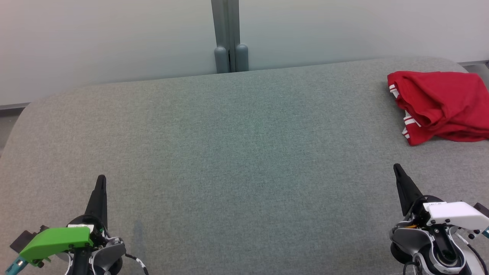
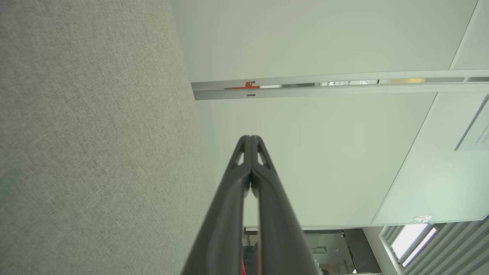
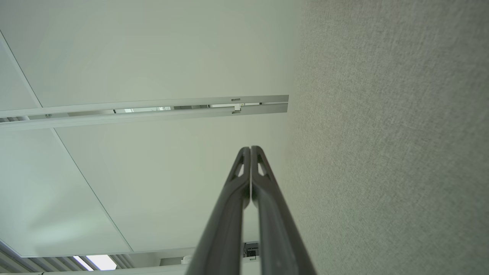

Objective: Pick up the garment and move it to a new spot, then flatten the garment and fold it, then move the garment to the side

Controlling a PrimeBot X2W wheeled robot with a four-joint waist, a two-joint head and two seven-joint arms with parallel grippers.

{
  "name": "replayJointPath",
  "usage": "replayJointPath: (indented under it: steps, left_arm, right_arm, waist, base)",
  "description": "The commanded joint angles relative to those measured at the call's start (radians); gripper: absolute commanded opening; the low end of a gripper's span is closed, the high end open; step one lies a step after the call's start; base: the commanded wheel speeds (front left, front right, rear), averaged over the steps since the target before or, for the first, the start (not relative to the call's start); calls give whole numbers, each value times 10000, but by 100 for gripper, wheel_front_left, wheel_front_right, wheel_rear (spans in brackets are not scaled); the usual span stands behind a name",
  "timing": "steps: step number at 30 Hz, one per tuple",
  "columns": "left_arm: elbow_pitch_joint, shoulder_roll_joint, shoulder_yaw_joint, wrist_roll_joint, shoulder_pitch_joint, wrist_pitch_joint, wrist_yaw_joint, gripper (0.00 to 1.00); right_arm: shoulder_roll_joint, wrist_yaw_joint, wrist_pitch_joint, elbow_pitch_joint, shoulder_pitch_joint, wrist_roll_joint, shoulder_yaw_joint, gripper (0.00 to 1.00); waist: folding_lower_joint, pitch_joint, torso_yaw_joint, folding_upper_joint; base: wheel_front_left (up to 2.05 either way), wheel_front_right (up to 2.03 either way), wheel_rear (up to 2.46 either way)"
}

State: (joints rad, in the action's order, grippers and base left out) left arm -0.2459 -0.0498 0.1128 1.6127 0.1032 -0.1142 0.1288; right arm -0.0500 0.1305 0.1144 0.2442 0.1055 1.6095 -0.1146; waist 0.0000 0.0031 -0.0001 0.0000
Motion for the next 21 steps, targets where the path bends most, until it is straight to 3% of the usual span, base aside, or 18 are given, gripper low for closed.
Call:
replayJointPath:
  steps: [1,21]
  left_arm:
    - [20,-6,25,7,111,-32,36,0]
    - [20,-7,24,7,111,-31,36,0]
  right_arm:
    - [0,4,43,15,68,47,-23,0]
    - [-1,4,43,15,67,47,-22,0]
  waist:
    - [0,0,1,0]
    - [0,0,1,0]
  base:
    - [0,0,0]
    - [0,0,0]
